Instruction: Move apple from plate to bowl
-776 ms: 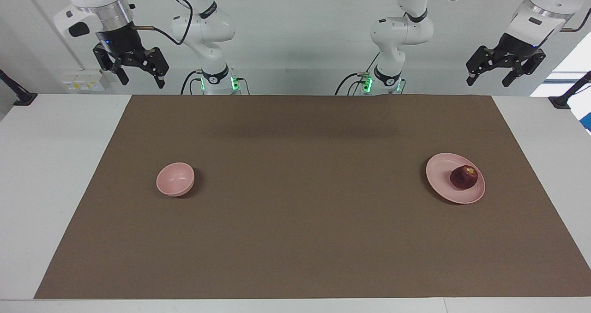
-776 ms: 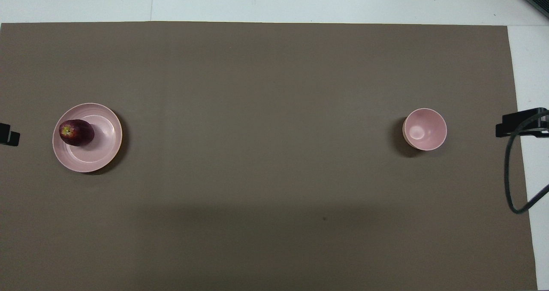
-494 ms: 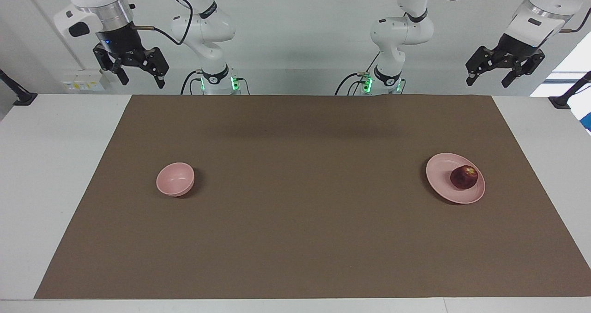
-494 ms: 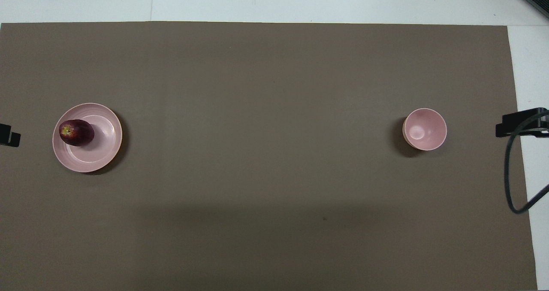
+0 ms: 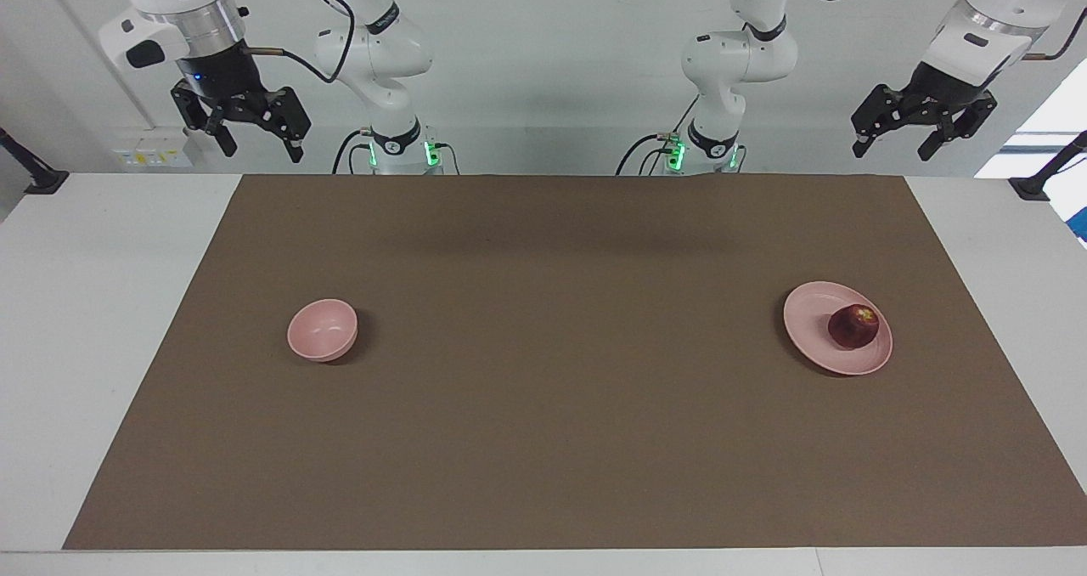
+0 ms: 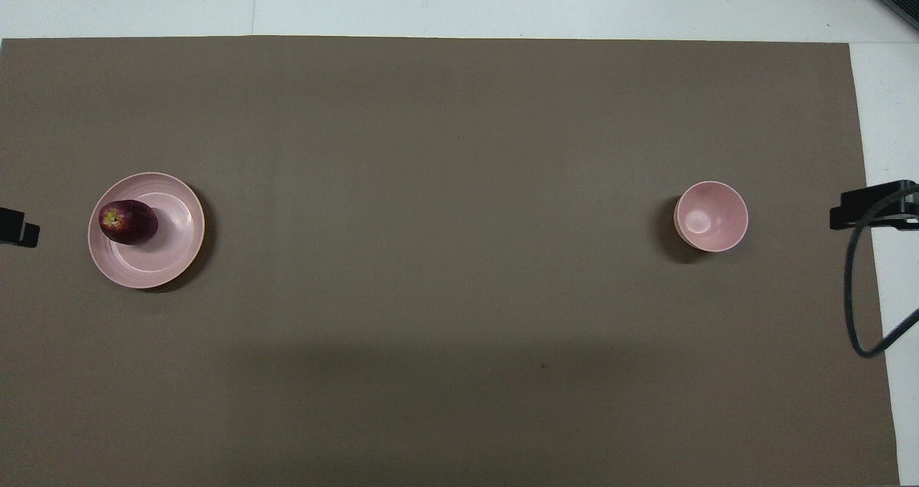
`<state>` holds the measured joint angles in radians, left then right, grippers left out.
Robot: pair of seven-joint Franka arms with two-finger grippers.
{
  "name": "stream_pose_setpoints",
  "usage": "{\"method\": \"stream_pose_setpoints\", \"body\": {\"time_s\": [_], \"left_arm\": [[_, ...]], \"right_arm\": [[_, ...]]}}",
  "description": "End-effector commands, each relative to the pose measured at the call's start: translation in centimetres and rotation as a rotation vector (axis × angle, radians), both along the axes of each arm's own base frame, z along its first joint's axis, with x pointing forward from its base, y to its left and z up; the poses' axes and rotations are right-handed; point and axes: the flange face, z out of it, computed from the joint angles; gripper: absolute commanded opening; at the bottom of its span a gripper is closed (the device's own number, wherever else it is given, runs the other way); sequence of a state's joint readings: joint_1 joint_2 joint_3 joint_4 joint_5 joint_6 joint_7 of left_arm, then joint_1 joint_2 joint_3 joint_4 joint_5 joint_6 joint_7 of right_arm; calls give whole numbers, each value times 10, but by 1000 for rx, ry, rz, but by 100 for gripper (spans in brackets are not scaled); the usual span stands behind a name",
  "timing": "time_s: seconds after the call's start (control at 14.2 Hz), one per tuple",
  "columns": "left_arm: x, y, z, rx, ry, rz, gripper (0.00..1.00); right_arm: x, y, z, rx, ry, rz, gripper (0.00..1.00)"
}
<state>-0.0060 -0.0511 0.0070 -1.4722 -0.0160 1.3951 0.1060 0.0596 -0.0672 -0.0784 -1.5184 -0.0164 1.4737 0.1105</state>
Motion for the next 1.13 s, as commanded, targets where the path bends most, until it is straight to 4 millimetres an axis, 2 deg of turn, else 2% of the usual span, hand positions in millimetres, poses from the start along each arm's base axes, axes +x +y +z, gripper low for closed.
{"method": "stream_pose_setpoints", "body": {"time_s": [0.0, 0.64, 0.78, 0.85, 1.06], "left_arm": [[-6, -4, 1, 14, -17, 6, 100], [-4, -4, 0, 14, -32, 2, 100], [0, -1, -1, 14, -66, -4, 100], [2, 1, -4, 14, -80, -3, 100], [13, 6, -32, 15, -100, -24, 100]], "right_arm": [[-1, -2, 3, 18, 2, 4, 100], [-1, -2, 3, 16, 2, 11, 100], [-1, -11, 3, 17, 4, -5, 100], [-2, -12, 1, 17, 11, -7, 100], [-1, -7, 2, 16, 10, 1, 100]]}}
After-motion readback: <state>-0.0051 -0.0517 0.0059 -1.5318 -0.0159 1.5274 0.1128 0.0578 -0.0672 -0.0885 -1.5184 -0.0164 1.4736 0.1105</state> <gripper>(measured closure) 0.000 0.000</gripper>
